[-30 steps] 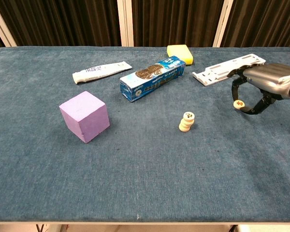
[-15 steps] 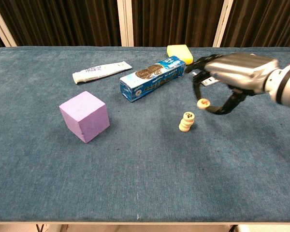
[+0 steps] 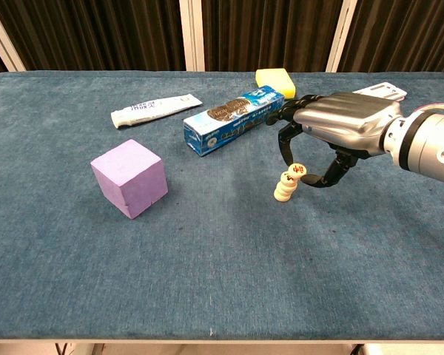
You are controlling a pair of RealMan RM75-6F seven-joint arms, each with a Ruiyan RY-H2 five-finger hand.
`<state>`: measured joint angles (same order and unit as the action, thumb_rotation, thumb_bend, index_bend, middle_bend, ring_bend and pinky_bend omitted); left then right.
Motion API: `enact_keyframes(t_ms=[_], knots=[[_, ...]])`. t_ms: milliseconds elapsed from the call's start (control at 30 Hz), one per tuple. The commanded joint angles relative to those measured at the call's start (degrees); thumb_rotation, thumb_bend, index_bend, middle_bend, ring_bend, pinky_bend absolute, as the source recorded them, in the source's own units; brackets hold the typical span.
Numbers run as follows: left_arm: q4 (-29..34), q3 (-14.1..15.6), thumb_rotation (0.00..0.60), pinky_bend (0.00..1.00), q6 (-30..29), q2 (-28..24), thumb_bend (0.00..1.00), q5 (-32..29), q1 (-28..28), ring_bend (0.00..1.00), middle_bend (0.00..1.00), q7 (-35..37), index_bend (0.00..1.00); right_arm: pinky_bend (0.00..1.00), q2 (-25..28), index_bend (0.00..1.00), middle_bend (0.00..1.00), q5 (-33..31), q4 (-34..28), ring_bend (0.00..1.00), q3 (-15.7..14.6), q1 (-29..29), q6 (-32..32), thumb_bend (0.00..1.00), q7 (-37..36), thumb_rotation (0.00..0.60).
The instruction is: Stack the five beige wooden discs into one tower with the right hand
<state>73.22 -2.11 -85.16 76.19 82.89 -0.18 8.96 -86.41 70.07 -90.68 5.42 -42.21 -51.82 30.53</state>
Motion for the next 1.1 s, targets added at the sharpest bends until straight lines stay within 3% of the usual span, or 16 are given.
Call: enact_keyframes(t_ms=[33, 600, 800, 1000, 1100], knots=[[-0.2, 0.0, 0.6, 0.0, 0.1, 0.0, 0.05, -0.1, 0.0, 0.02, 0.08, 0.1, 0.09, 0.08, -0.2, 0.52, 0.15, -0.2, 0.1, 0.04, 0.0, -0.2, 0.0, 0.51, 0.2, 0.6], [-0.7, -0.1, 0.6, 0.0, 0.3, 0.3, 0.05, -0.2, 0.0, 0.02, 0.08, 0.5, 0.09, 0.08, -0.6, 0.45, 0.15, 0.0, 0.3, 0.04, -0.8, -0.6, -0.8, 0.5, 0.1, 0.6], [-0.8, -0.1, 0.6, 0.0, 0.3, 0.4, 0.05, -0.1, -0.1, 0.02, 0.08, 0.6, 0.09, 0.08, 1.0, 0.42, 0.15, 2.4, -0.6, 0.04, -0.7, 1.5, -5.4, 0.5, -2.0, 0.6], [-0.8, -0.4, 0.6, 0.0, 0.3, 0.6, 0.05, 0.4, -0.7, 0.02, 0.08, 0.6, 0.09, 0.08, 5.5, 0.23, 0.15, 6.1, -1.7, 0.04, -1.7, 8.4, -16.8, 0.47, -5.6, 0.6], [-0.6, -0.7, 0.6, 0.0, 0.3, 0.8, 0.05, 0.7, -1.2, 0.02, 0.08, 0.5, 0.09, 0.08, 8.7, 0.07, 0.15, 7.7, -2.4, 0.04, -3.0, 12.7, -22.2, 0.44, -9.3, 0.6]])
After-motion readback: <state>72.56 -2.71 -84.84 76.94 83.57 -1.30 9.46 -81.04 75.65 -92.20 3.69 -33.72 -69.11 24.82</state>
